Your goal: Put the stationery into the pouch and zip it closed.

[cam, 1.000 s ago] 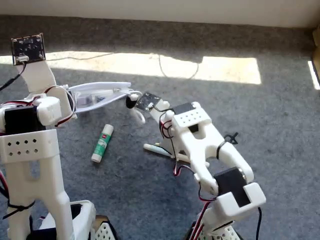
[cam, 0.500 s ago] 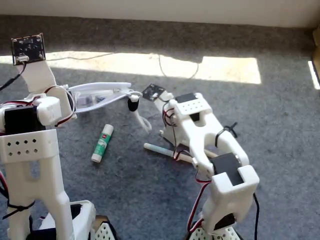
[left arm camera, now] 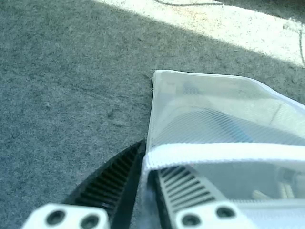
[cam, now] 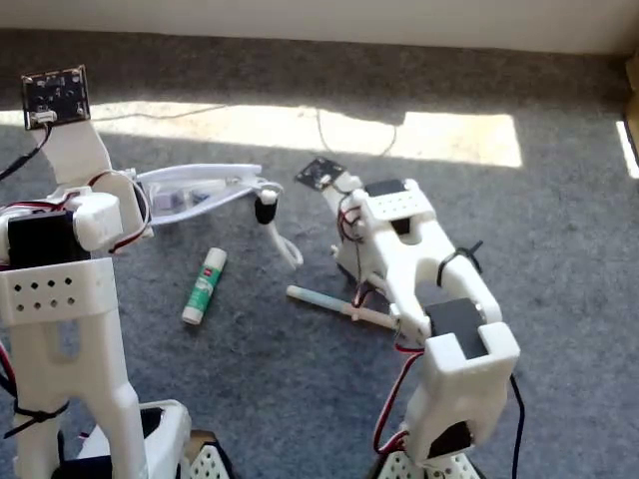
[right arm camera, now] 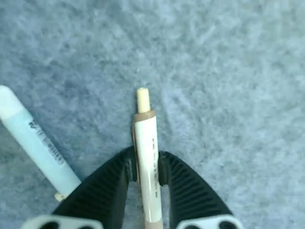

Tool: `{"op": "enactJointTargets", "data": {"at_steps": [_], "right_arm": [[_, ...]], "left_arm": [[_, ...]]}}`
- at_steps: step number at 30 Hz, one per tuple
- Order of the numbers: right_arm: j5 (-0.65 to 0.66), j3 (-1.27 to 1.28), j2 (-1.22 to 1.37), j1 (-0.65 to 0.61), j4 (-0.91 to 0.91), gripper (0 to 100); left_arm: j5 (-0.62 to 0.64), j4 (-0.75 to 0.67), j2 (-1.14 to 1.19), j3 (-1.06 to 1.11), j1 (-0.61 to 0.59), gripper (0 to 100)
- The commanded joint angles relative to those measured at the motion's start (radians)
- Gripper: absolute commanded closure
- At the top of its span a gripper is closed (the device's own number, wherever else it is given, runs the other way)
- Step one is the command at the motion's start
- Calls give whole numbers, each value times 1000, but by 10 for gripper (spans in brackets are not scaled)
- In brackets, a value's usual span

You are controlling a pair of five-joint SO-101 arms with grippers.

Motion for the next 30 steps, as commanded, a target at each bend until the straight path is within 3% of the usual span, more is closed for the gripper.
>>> {"op": "enactJointTargets", "data": {"at_steps": [1,24,30], "right_arm": [[5,-18,-7,30,7,981],[-8,-56,-507,64,13,982],[-175,-61,-625,50,13,982]], "left_arm": [[8,2,2,-44,-15,993],[8,2,2,-44,-13,993],[8,-2,2,-45,-13,993]]}}
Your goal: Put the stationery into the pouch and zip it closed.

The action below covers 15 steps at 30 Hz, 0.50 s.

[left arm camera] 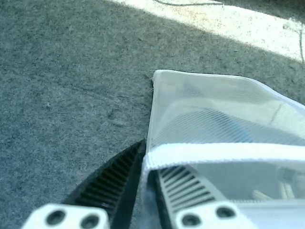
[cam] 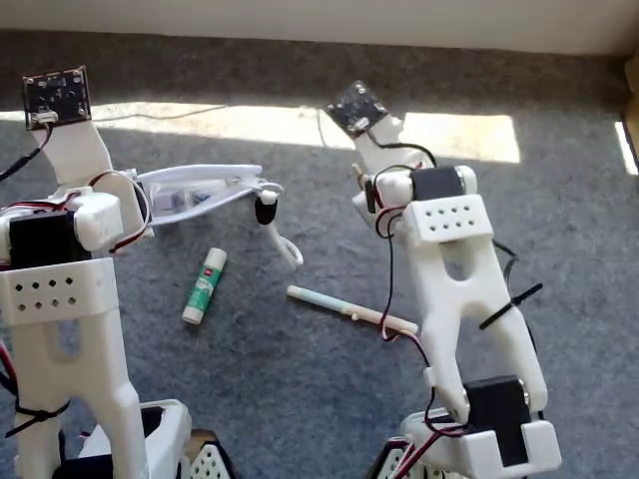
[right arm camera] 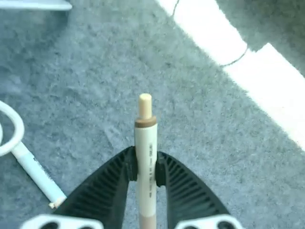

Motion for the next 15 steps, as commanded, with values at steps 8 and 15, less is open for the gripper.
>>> {"op": "enactJointTargets", "data": {"at_steps": [8,15], "right_arm": [[-213,-44,-298,-97,1,982],[-313,-44,-495,-231,-54,982]], "left_arm": [[8,-3,2,-53,-13,993],[8,-5,2,-53,-13,993]]}}
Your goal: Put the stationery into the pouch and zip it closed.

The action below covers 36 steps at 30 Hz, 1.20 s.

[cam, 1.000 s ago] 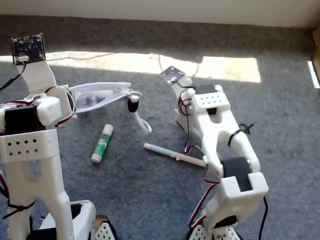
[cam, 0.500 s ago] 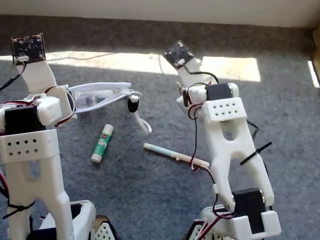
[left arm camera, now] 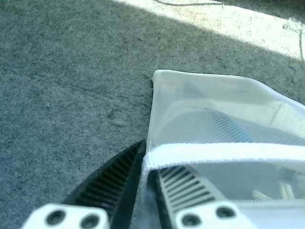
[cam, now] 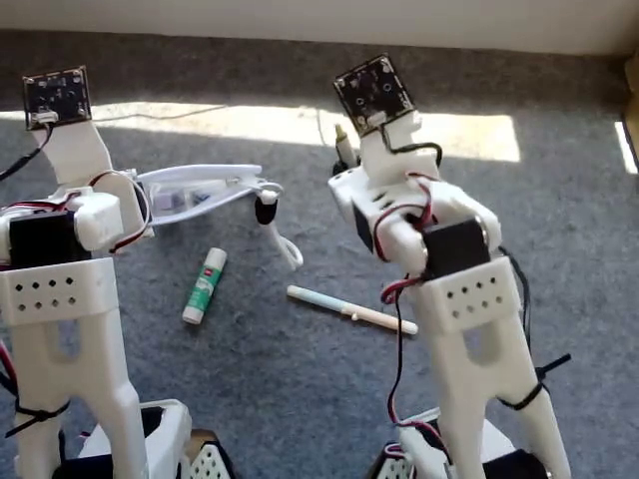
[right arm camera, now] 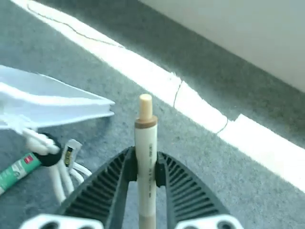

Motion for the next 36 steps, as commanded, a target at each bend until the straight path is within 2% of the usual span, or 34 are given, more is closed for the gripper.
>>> {"op": "enactJointTargets", "data": {"at_steps": [1,12,25,32,36], "right_arm": [[-55,-44,-119,-68,-74,982],[-163,-44,-200,-222,-263,983],[-244,-35,-202,-371,-581,983],[-239,203,-202,-380,-895,983],[-239,331,-202,-380,-1000,983]], "left_arm": [[8,-5,2,-53,-13,993],[8,-5,2,-53,-13,993],[8,-5,2,-53,-13,993],[6,-5,2,-50,-13,993],[5,-5,2,-50,-13,993]]}}
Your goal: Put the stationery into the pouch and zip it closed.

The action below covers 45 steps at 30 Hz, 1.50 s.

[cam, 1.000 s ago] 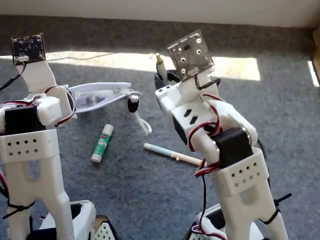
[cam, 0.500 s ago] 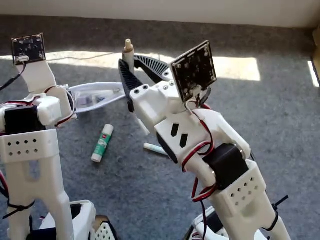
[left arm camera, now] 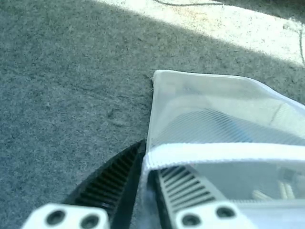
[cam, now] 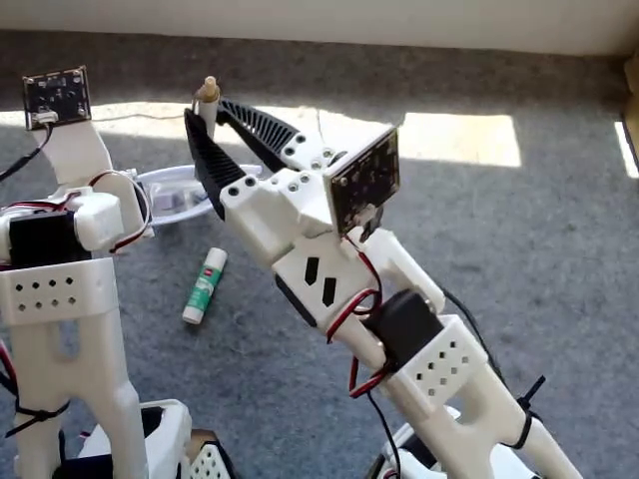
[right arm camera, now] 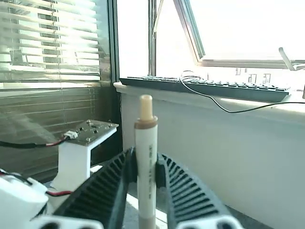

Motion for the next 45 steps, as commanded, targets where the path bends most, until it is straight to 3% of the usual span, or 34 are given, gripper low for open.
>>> {"op": "enactJointTargets", "data": {"at_steps": [1,12,19,32,39,45], "right_arm": [[-6,68,-33,-12,-114,983],[-8,409,-33,-42,-470,983],[-8,529,-24,-59,-598,983],[-9,549,-22,-84,-588,977],[-9,542,-24,-99,-492,817],[-9,535,-35,-97,-372,815]], "left_arm": [[5,-5,2,-50,-13,993],[5,-5,2,-47,-13,993],[6,-5,2,-47,-13,993],[8,-5,2,-47,-13,993],[8,-5,2,-47,-13,993],[8,-5,2,-45,-13,993]]}}
